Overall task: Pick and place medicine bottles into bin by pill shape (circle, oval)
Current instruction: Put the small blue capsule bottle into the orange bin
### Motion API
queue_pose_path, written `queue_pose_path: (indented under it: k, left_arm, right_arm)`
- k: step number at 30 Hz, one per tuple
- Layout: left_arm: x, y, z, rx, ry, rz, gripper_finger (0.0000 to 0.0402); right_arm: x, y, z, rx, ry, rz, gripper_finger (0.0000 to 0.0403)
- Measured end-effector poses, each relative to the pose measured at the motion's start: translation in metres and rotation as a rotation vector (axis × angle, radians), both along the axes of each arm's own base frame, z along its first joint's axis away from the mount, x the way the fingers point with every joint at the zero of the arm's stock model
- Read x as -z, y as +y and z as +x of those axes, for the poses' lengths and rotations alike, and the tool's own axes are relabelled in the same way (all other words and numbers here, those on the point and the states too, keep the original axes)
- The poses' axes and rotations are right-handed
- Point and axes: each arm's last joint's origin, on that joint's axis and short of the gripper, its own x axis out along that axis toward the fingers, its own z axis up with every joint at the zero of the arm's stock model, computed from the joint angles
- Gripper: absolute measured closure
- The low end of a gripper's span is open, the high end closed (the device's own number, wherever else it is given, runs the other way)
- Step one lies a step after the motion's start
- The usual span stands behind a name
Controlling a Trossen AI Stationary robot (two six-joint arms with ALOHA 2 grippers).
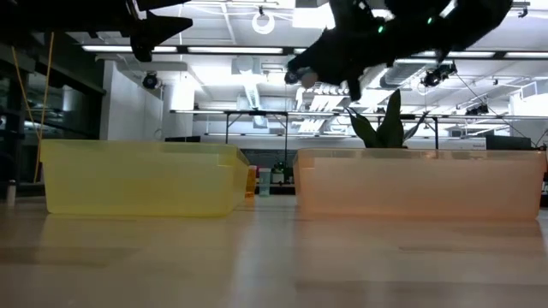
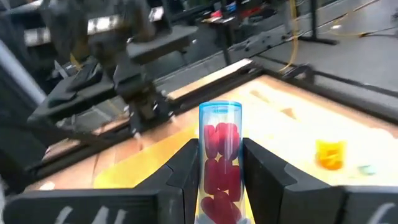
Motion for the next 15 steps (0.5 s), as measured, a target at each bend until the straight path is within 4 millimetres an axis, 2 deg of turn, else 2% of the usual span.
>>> queue_pose_path:
  k: [6, 15]
  left_arm:
    - [0.0, 0.0, 0.0, 0.0, 0.0, 0.0, 0.016]
    - [0.0, 0.0, 0.0, 0.0, 0.001, 0.0, 0.016]
  right_arm:
    - [0.038, 0.01, 0.03, -0.122, -0.043, -0.01, 0.0311]
    - [0.058, 0.018, 0.087, -0.279, 0.01, -0.101, 0.0311]
